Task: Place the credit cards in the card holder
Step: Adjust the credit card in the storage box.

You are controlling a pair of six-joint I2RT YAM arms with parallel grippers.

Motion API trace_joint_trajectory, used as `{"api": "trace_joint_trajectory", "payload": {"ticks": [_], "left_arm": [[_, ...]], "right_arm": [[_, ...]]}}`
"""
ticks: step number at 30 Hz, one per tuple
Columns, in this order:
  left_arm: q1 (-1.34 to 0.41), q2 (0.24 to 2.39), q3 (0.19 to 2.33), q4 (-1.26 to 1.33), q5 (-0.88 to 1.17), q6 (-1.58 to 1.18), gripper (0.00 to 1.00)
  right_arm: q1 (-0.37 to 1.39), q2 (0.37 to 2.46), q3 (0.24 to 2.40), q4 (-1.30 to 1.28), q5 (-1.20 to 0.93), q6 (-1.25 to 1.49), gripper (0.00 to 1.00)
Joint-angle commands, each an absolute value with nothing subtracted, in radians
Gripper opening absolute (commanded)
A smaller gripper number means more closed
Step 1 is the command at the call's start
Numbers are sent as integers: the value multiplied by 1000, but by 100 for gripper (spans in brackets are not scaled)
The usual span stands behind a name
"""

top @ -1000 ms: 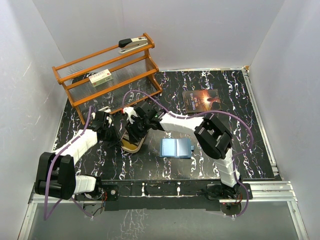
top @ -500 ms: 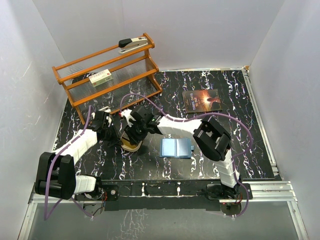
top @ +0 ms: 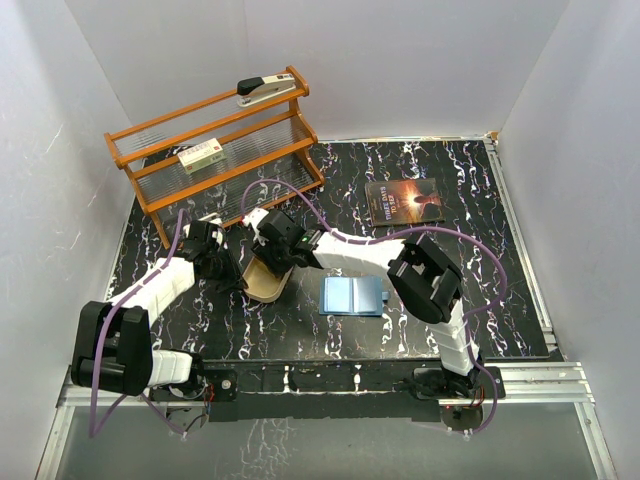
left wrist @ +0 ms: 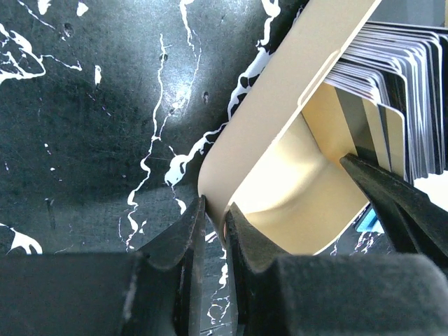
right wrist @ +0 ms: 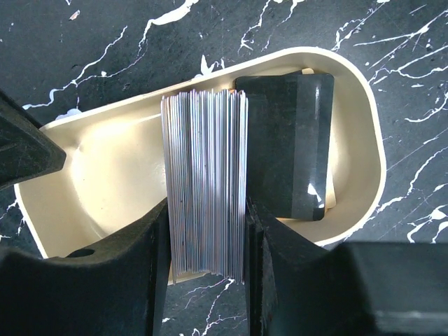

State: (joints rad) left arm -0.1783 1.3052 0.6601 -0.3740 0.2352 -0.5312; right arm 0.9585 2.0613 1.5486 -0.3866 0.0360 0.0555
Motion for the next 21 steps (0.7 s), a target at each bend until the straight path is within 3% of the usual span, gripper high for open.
{"api": "trace_joint_trajectory", "payload": {"ticks": [1,8,17,21], "left_arm": [[-178,1310,685,-371,312,-503,0],[-177,1314,685,-374,325,-489,0],[-178,1322,682,-363,341,-492,0],[-178,1328,681,-359,346,-494,0]], "right_arm": [[945,2064,1571,-397,165,26,11],[933,2076,1592,-383,225,13,15],[934,2033,1586,-379,164,12,49],[933,2012,1588,-374,162,5,55]]}}
